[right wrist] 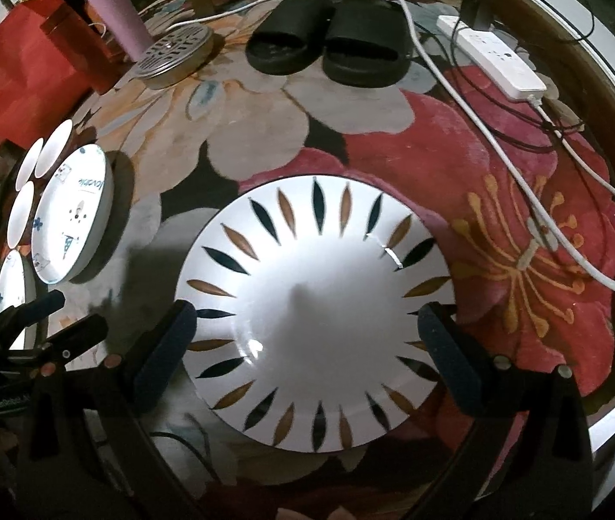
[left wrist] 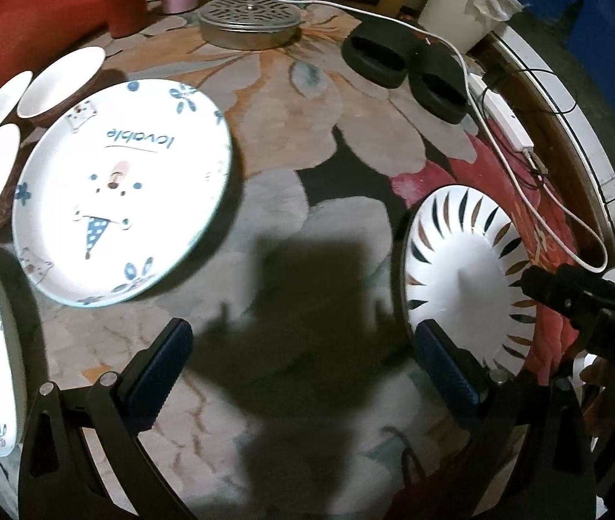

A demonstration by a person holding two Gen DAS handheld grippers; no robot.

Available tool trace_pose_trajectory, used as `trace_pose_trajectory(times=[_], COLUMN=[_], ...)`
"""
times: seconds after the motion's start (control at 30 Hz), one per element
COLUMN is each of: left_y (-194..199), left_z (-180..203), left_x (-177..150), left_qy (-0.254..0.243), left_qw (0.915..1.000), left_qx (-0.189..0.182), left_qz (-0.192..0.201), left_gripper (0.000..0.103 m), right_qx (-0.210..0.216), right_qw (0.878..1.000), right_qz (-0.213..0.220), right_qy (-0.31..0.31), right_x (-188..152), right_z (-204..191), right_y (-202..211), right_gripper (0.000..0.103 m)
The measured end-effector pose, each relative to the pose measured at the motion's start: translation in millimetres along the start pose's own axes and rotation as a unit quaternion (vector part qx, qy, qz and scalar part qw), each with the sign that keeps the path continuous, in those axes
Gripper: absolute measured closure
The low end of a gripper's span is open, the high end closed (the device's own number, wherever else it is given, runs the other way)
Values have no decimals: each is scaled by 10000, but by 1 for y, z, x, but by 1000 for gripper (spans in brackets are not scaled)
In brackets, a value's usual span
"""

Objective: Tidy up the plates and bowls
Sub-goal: 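Lower the leaf-pattern plate onto the cloth and open the right tool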

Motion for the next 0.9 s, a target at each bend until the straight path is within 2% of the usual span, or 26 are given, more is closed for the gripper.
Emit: trace_pose_trajectory(times=[0.9], left_y=[22], left_z=[-73], left_x=[-10], left_qy=[482], left_qw=[9985], left_qx=[206], left_qz=[131], left_gripper=[1], right_qx=[125], right_qw=[9984], right_qz=[-113], right_qy=[547], right_x=[-5], right_z=[-74], right_y=[-15], right_gripper=[0])
Point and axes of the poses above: each gripper's, at about its wrist camera, not at the fingertips, and y roughly against the way its jaws point, z to its right, x to its top, the point moved 6 cm from there along -y, roughly the way its jaws point, and after that the axes turned 3 degrees about -x, right-handed, at the moved point
